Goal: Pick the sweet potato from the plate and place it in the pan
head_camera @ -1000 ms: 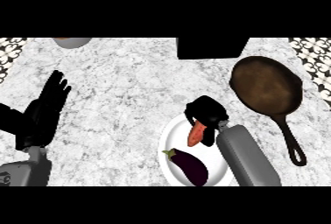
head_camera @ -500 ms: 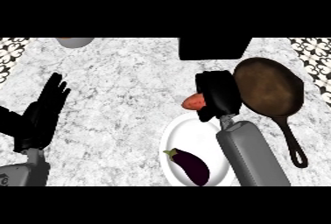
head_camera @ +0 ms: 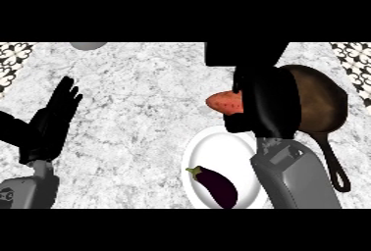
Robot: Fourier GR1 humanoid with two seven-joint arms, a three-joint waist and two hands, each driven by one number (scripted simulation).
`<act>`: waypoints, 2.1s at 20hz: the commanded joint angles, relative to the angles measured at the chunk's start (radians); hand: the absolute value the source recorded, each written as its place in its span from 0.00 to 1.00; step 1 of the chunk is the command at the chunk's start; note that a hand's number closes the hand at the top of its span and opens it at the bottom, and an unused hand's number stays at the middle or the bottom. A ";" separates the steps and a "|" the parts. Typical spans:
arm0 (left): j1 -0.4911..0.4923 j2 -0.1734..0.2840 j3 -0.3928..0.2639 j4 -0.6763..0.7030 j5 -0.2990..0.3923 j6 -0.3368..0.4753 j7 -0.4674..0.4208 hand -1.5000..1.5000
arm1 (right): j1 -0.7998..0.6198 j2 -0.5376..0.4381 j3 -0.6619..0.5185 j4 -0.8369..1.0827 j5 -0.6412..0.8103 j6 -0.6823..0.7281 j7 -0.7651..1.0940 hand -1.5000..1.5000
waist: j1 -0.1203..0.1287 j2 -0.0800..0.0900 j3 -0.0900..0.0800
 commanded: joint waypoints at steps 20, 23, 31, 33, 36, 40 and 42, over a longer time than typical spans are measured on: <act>0.058 -0.080 -0.055 -0.047 -0.066 0.016 -0.039 0.50 | -0.030 -0.406 -0.612 0.666 -0.378 -0.475 -0.638 1.00 | 0.028 0.012 0.002; -0.053 -0.075 -0.037 0.001 -0.067 0.039 0.015 0.50 | -0.101 -0.390 -0.600 0.838 -0.381 -0.546 -0.711 1.00 | 0.026 0.013 0.002; -0.016 -0.056 -0.022 -0.033 -0.042 -0.005 0.011 0.50 | -0.176 -0.435 -0.613 1.240 -0.307 -0.711 -0.779 1.00 | 0.050 0.020 0.003; -0.014 -0.060 -0.019 -0.008 -0.033 -0.022 -0.019 0.50 | -0.199 -0.383 -0.676 1.262 -0.380 -0.696 -0.695 1.00 | 0.042 0.017 0.002; -0.008 -0.033 0.021 0.022 -0.002 -0.058 -0.051 0.50 | -0.234 -0.439 -0.710 1.378 -0.404 -0.653 -0.720 0.00 | 0.053 0.024 0.003; -0.037 -0.080 -0.034 0.022 -0.074 0.010 -0.026 0.50 | -0.250 -0.450 -0.728 1.463 -0.436 -0.639 -0.826 0.00 | 0.044 0.021 0.004; -0.048 -0.071 -0.023 0.021 -0.059 -0.005 -0.023 0.50 | -0.235 -0.479 -0.763 1.472 -0.474 -0.660 -0.914 0.00 | 0.044 0.022 0.004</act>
